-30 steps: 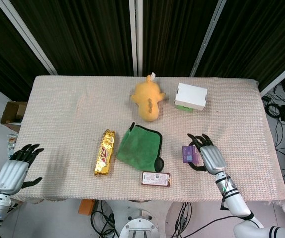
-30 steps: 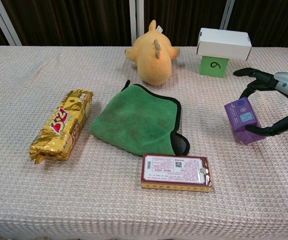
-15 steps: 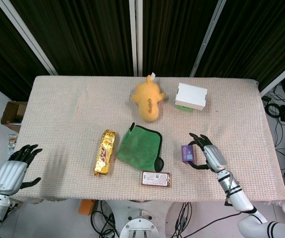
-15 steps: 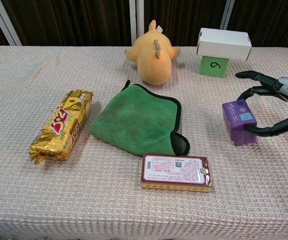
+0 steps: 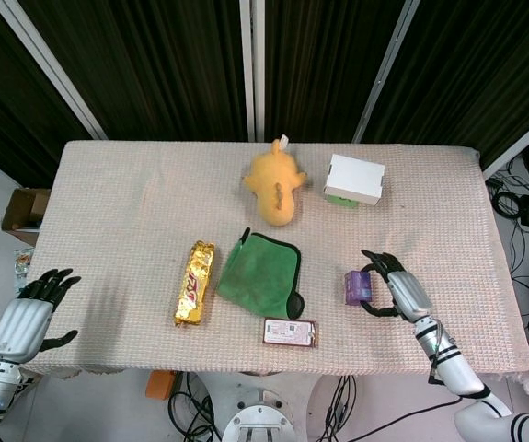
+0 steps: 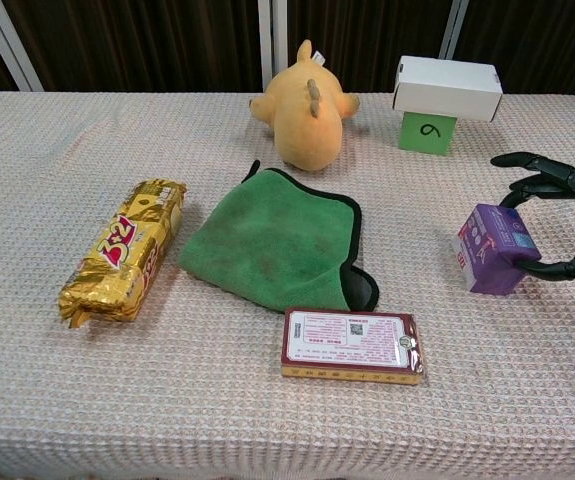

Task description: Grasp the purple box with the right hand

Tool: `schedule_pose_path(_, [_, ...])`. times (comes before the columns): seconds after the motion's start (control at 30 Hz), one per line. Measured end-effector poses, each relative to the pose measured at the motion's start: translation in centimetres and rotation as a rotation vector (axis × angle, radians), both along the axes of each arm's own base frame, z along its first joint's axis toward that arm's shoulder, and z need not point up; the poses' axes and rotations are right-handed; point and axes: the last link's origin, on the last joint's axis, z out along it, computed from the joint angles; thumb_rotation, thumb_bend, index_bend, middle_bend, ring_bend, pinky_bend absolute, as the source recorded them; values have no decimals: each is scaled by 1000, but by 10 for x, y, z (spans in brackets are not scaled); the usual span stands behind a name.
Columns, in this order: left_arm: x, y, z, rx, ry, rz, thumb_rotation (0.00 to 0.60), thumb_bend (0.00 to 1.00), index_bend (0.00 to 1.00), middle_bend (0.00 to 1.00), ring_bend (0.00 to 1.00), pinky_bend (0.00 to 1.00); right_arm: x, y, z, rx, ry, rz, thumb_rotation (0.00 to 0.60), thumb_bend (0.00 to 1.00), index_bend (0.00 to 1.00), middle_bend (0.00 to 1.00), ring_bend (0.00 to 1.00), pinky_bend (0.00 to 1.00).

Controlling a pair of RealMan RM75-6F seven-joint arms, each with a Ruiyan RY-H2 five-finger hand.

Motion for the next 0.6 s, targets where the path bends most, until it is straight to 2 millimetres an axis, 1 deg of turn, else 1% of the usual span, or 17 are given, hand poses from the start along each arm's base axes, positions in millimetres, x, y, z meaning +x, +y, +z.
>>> schedule_pose_path(0.03, [0, 0, 0, 0, 1, 0, 600, 132, 183, 123, 83, 227, 0, 0, 0, 2, 9, 5, 600, 69, 0, 117, 0, 0])
schedule_pose_path(0.1, [0, 0, 0, 1, 3, -1, 600, 132, 183, 124, 82, 227, 0, 1, 1, 1, 23, 17, 600, 29, 0, 27, 0, 0])
schedule_pose_path(0.17, [1, 0, 1, 4, 4, -1, 600, 132, 183, 124, 83, 227, 1, 1, 4, -8, 25, 30, 600, 8, 0, 0, 0, 0])
schedule_pose_path(0.3, [1, 0, 3, 11, 4, -2, 600, 132, 183, 124, 82, 227, 3, 5, 16, -49, 27, 65, 600, 0, 0, 0, 0, 0])
schedule_pose_path(0.37, [1, 0, 4, 16, 2, -2, 600, 133, 184, 124, 83, 227, 3, 9, 26, -86, 40, 91, 600, 0, 0, 0, 0, 0])
schedule_pose_path(0.5, [2, -1, 6, 24, -2, -5, 600, 132, 184, 124, 83, 227, -2, 26, 55, -186, 111, 134, 600, 0, 0, 0, 0, 0])
schedule_pose_path(0.57, [2, -2, 7, 27, -3, -7, 600, 132, 184, 124, 83, 227, -10, 39, 72, -257, 199, 140, 600, 1, 0, 0, 0, 0])
schedule_pose_path(0.6, [3, -2, 8, 29, -2, -9, 600, 132, 184, 124, 82, 227, -13, 42, 76, -274, 227, 138, 600, 3, 0, 0, 0, 0])
